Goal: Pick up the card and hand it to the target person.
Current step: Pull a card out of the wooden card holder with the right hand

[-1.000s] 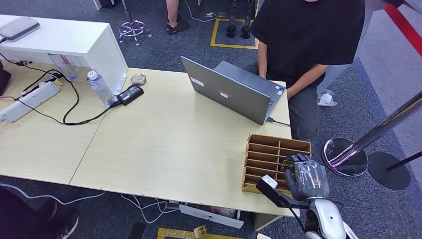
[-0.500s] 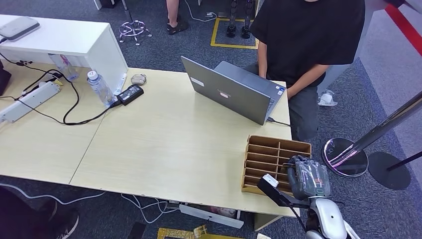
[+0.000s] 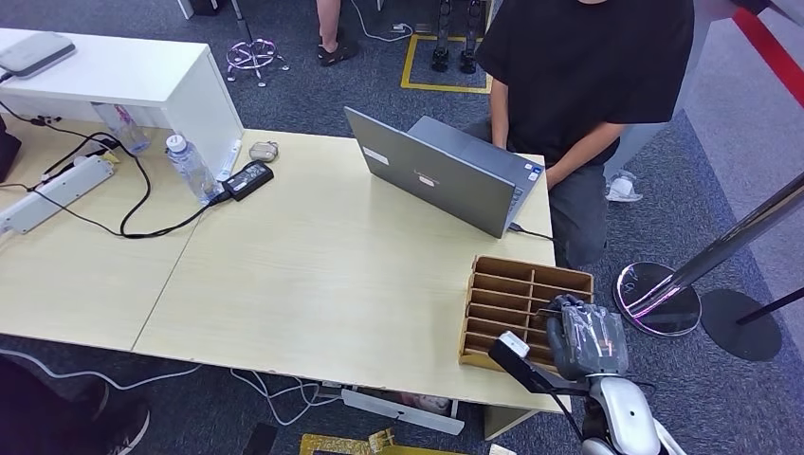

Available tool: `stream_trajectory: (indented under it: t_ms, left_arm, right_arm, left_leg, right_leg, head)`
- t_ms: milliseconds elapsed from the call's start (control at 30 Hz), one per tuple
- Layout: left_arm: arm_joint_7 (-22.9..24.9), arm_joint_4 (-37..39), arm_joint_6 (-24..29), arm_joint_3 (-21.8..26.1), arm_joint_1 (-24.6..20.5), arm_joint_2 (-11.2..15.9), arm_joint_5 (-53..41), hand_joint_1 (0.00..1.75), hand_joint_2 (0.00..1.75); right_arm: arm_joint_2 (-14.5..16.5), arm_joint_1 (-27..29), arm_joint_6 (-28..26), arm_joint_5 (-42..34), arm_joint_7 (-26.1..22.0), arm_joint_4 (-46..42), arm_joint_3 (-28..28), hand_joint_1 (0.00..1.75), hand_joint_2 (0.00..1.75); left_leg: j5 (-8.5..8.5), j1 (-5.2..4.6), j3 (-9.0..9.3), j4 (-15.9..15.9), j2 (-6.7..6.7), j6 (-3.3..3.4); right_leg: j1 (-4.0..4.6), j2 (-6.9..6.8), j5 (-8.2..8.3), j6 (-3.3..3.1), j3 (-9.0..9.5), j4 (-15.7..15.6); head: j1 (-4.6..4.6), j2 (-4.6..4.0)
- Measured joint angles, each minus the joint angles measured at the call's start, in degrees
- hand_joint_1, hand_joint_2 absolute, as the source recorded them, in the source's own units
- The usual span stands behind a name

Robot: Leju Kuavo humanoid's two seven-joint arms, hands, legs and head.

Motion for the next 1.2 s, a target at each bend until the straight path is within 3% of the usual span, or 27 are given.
stream_trajectory:
  t_ms: [633, 1000, 1200]
  left_arm:
    - [-0.2, 0.0, -0.1, 0.0, 0.0, 0.0, -0.1, 0.00, 0.00]
    - [-0.7, 0.0, -0.1, 0.0, 0.0, 0.1, -0.2, 0.00, 0.00]
    - [-1.2, 0.0, -0.3, 0.0, 0.0, 0.1, -0.8, 0.00, 0.00]
  right_arm:
    - [-0.3, 0.0, -6.7, 3.1, -1.2, -1.0, -0.6, 1.50, 1.75]
    - [-0.9, -0.1, -11.7, 4.0, -1.9, -5.1, -4.3, 1.49, 1.75]
    - [-1.1, -2.7, -14.1, 2.0, -6.0, -6.1, -6.2, 1.42, 1.75]
  left_leg:
    - [0.00, 0.00, 0.00, 0.0, 0.00, 0.00]
    - [0.00, 0.00, 0.00, 0.0, 0.00, 0.00]
    - [0.00, 0.00, 0.00, 0.0, 0.00, 0.00]
  right_leg:
    - [0.00, 0.00, 0.00, 0.00, 0.00, 0.0]
    - [0.00, 0.00, 0.00, 0.00, 0.00, 0.0]
    - [0.00, 0.01, 0.00, 0.00, 0.00, 0.0]
  head:
    - [0.00, 0.00]
    - [0.01, 0.00]
    - [0.00, 0.00]
